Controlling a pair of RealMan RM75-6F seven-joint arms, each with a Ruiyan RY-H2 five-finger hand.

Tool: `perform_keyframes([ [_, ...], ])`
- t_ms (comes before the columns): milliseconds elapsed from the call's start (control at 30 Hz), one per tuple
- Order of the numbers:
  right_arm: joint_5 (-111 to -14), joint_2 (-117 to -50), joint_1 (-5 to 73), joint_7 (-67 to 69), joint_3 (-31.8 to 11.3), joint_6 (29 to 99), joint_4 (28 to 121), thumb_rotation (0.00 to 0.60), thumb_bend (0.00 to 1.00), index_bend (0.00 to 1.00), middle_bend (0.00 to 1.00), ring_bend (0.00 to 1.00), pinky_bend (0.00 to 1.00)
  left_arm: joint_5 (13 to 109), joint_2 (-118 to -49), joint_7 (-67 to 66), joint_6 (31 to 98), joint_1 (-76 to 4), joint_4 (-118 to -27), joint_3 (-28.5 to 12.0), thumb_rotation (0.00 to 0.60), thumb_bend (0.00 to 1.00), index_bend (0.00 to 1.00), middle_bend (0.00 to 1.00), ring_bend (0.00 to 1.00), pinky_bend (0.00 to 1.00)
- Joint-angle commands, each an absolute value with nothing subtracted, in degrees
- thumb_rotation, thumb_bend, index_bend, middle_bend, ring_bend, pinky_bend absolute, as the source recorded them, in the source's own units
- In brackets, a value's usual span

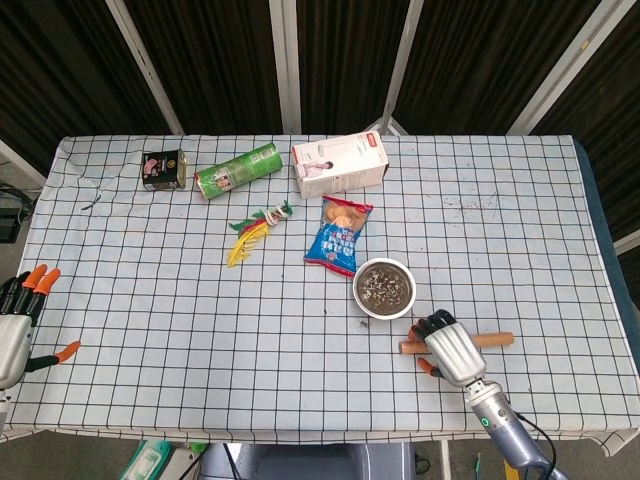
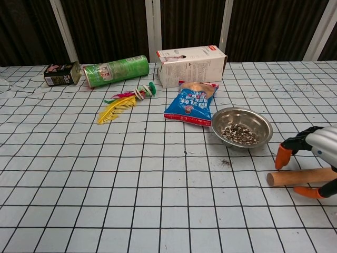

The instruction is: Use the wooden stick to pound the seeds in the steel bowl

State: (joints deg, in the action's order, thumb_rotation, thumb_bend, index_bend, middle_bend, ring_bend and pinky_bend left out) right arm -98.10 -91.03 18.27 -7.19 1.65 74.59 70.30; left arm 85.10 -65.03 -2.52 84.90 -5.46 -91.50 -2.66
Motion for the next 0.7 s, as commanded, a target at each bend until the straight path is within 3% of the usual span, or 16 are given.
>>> perform_keyframes([
  [33,-98.0,-91.3,18.3,-7.1,1.8,74.5,69.9,0.6,0.26,0.48,0.45,0.37,0.29,85.1,-65.0,-2.5,84.9,-5.5,-91.5,-2.6,0.6,0.2,0.02,0.0,0.0,0.0],
  [433,-97.7,-92.5,18.9,-6.8,2.0,74.5,69.3,0.6,0.26,0.49,0.46,0.38,0.3,85.2,-65.0,-2.3,84.8,-5.5,-91.4,-2.6,0.6,0.2,0.02,0.0,0.0,0.0],
  [700,-97.5,-92.9,19.3,-6.6,2.2,74.2,68.7,0.6,0.32,0.5,0.47,0.38,0.3,85.2,-65.0,-2.3,84.9,-5.5,-91.3,-2.6,0.6,0.2,0.02,0.0,0.0,0.0],
])
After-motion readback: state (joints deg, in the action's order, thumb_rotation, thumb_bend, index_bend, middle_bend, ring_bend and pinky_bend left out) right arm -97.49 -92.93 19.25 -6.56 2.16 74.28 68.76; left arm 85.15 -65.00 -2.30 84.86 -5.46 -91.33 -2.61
